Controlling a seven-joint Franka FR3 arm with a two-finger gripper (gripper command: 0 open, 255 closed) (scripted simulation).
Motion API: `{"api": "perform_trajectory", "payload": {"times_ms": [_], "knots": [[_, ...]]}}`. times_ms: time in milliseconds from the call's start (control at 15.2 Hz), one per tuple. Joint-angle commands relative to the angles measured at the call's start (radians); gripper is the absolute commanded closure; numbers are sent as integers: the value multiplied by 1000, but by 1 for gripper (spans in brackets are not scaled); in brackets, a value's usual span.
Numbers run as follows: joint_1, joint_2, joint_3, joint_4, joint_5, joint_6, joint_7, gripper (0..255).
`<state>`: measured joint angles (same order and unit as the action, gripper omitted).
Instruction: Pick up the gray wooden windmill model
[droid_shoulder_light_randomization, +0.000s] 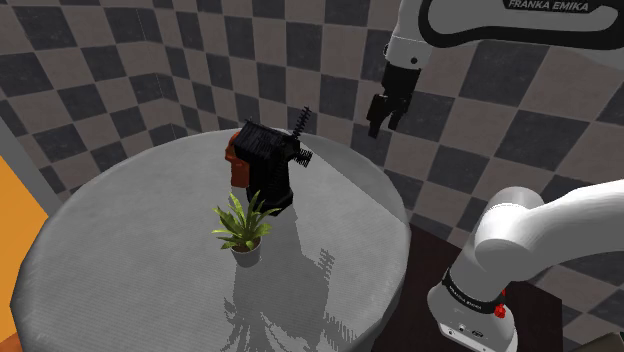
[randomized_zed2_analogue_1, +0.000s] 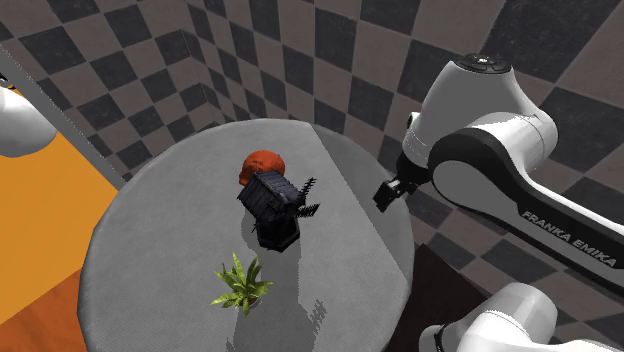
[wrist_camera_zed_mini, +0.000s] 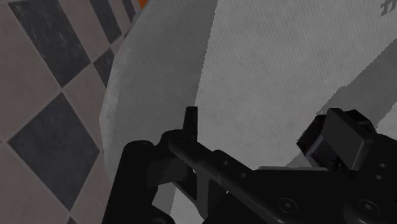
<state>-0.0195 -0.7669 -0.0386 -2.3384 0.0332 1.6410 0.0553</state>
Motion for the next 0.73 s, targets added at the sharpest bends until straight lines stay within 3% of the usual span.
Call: {"api": "perform_trajectory", "payload": {"times_ms": [0, 660], "knots": [[0, 0, 0, 0, 0, 0, 0, 0], [86, 220, 36, 224, 180, 93, 54, 0]]}}
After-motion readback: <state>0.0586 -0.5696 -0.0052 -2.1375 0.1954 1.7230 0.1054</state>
